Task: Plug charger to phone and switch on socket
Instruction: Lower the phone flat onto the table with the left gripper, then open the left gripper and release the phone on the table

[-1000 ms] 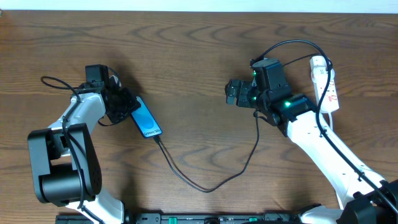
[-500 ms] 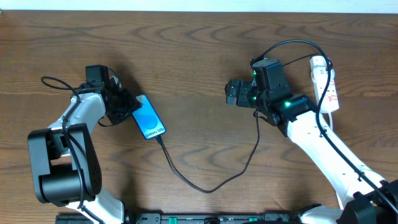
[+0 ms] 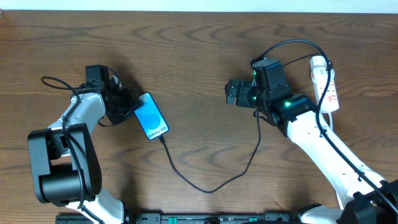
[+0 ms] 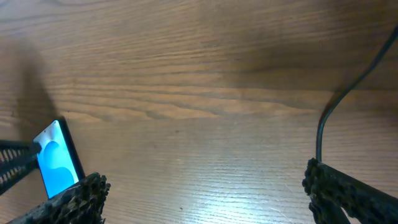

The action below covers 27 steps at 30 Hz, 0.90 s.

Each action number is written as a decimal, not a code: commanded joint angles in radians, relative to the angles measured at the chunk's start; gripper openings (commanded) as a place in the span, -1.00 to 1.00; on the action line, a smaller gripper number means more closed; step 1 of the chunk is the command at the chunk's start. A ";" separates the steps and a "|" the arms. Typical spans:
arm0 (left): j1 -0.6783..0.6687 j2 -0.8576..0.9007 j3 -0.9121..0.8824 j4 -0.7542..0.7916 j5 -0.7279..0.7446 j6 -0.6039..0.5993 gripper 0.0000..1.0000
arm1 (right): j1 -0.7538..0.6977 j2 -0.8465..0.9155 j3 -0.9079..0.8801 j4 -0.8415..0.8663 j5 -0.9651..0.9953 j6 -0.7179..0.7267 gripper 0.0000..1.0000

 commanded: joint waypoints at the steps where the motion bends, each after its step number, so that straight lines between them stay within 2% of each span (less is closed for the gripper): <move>1: -0.002 -0.019 0.008 -0.003 -0.022 0.007 0.79 | -0.002 -0.011 0.003 0.000 0.016 -0.010 0.99; 8: -0.002 -0.043 0.026 -0.047 -0.059 0.134 0.81 | -0.002 -0.011 0.003 0.001 0.016 -0.010 0.98; 13: -0.002 -0.100 0.095 -0.167 -0.092 0.250 0.82 | -0.002 -0.010 0.003 0.020 0.020 -0.010 0.99; 16: -0.014 -0.150 0.121 -0.241 -0.182 0.298 0.82 | -0.002 -0.010 0.003 0.031 0.020 -0.010 0.99; 21: -0.084 -0.269 0.131 -0.335 -0.353 0.357 0.82 | -0.002 -0.008 0.003 0.041 0.020 -0.010 0.98; 27: -0.196 -0.430 0.130 -0.349 -0.386 0.366 0.82 | -0.002 -0.008 0.003 0.036 0.019 -0.010 0.98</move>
